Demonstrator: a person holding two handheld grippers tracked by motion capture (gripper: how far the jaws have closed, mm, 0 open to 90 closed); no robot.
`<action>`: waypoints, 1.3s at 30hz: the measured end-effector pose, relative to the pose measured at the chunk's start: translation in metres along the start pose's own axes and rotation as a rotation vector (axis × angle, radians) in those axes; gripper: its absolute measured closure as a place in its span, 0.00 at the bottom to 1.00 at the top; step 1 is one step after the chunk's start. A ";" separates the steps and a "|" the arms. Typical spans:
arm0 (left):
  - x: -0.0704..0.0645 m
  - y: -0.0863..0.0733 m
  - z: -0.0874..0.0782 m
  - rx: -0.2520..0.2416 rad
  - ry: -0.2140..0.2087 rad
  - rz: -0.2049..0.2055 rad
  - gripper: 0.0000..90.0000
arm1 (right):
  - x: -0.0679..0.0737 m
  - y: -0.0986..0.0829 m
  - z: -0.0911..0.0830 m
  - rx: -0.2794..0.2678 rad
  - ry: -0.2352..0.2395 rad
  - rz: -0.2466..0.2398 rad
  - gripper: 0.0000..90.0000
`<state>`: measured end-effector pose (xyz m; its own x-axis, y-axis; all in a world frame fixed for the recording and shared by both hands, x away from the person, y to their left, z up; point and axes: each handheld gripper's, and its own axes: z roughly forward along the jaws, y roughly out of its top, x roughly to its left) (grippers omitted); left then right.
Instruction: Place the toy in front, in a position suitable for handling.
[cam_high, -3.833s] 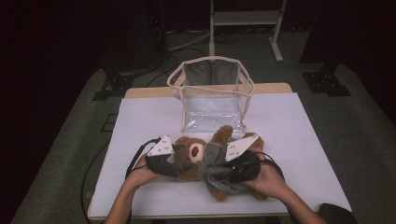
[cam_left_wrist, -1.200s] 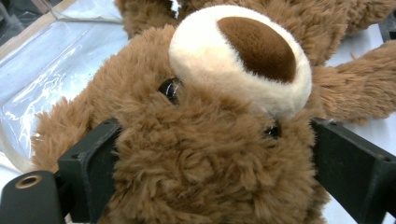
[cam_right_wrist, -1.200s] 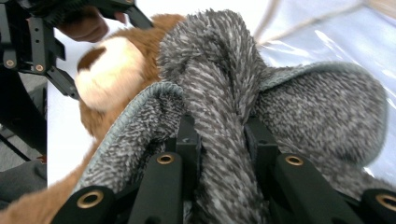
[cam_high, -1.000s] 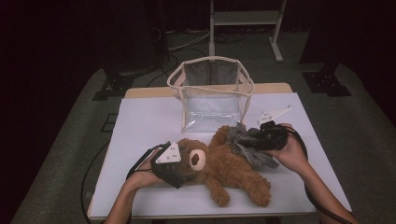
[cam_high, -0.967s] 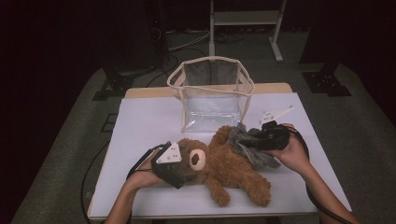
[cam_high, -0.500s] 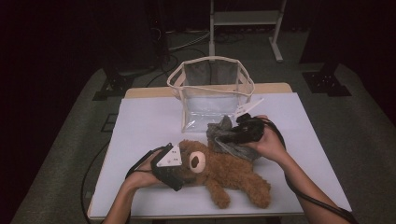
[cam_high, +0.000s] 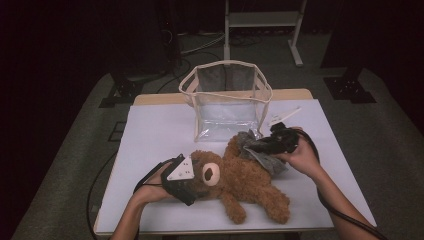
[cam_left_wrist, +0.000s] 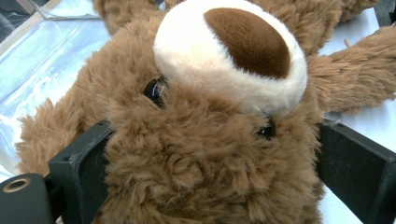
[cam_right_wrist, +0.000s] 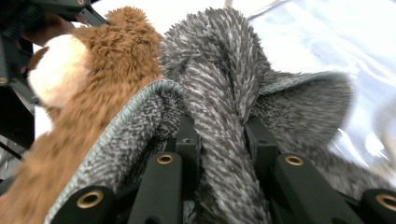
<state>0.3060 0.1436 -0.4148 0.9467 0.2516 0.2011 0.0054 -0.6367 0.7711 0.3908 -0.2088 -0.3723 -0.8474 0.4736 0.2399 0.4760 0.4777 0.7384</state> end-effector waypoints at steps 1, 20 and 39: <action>0.000 0.000 0.000 -0.003 -0.001 -0.004 0.08 | -0.001 -0.005 -0.009 -0.014 -0.005 0.010 0.79; 0.006 -0.001 -0.003 -0.060 -0.057 -0.049 0.13 | -0.005 -0.040 -0.066 -0.045 -0.135 0.049 0.79; 0.005 0.001 -0.004 -0.027 -0.019 -0.017 0.12 | 0.062 0.003 0.008 0.018 0.100 -0.145 0.80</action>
<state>0.3098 0.1467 -0.4106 0.9525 0.2480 0.1768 0.0129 -0.6128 0.7901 0.3410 -0.1721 -0.3605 -0.9264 0.3230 0.1936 0.3501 0.5491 0.7589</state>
